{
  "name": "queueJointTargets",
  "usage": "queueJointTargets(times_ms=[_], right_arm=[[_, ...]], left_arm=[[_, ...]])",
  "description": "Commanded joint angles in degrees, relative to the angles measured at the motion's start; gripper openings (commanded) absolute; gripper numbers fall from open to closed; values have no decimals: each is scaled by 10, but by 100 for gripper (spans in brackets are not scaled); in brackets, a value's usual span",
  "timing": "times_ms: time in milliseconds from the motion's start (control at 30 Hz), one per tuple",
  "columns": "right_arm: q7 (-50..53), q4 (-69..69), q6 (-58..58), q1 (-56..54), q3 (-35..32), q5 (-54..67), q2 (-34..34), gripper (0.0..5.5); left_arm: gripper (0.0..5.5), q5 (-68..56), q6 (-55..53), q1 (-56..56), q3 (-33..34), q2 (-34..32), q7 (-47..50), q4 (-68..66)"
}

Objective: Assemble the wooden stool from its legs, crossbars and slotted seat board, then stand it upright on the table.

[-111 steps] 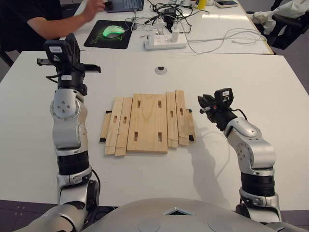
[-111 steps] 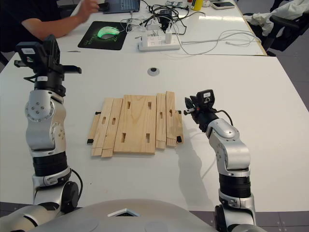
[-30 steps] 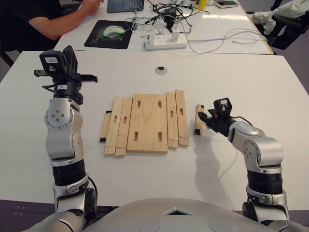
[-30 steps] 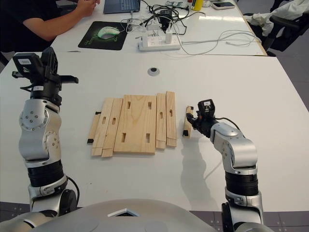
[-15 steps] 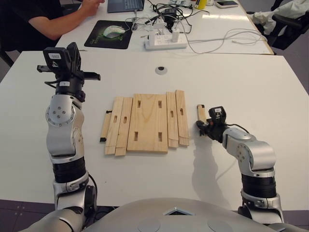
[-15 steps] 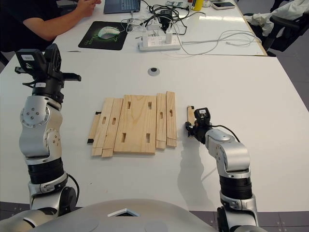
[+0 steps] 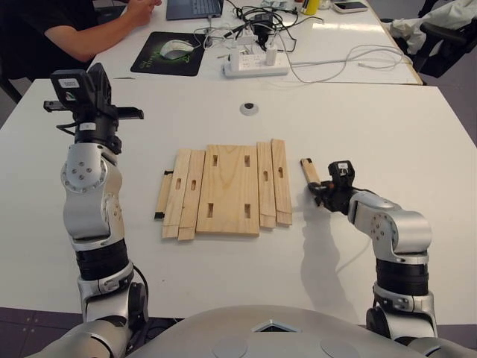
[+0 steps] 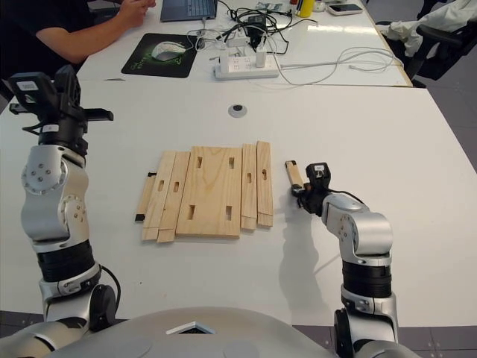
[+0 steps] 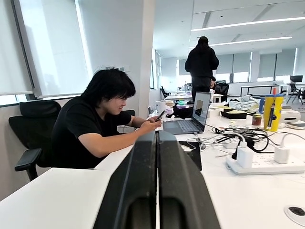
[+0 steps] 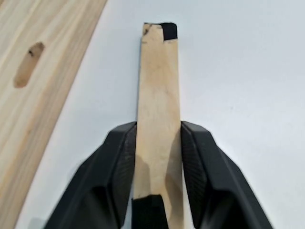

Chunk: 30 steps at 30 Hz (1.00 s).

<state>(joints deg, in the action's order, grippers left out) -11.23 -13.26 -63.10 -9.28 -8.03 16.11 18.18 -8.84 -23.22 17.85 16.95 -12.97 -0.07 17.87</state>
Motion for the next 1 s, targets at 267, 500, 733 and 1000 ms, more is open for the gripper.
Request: queueJointTargets(times_ms=[267,500,733,1000], right_arm=[[-106,4,259,-124,7,66,-32,133],[-169,20,372,-115,94,44,-55,133],[-178,40,464,-90,122,37,-91,133],[-184,56,507,-64,148,27,-109,133]], left_arm=[[62,-235,-144,37,37,-1,-94,9],[165,-387,-245,90,36,26,-85,8],[266,-511,-322,136,42,44,-48,-35],[271,-555,-372,152,-1,31,-41,-44]])
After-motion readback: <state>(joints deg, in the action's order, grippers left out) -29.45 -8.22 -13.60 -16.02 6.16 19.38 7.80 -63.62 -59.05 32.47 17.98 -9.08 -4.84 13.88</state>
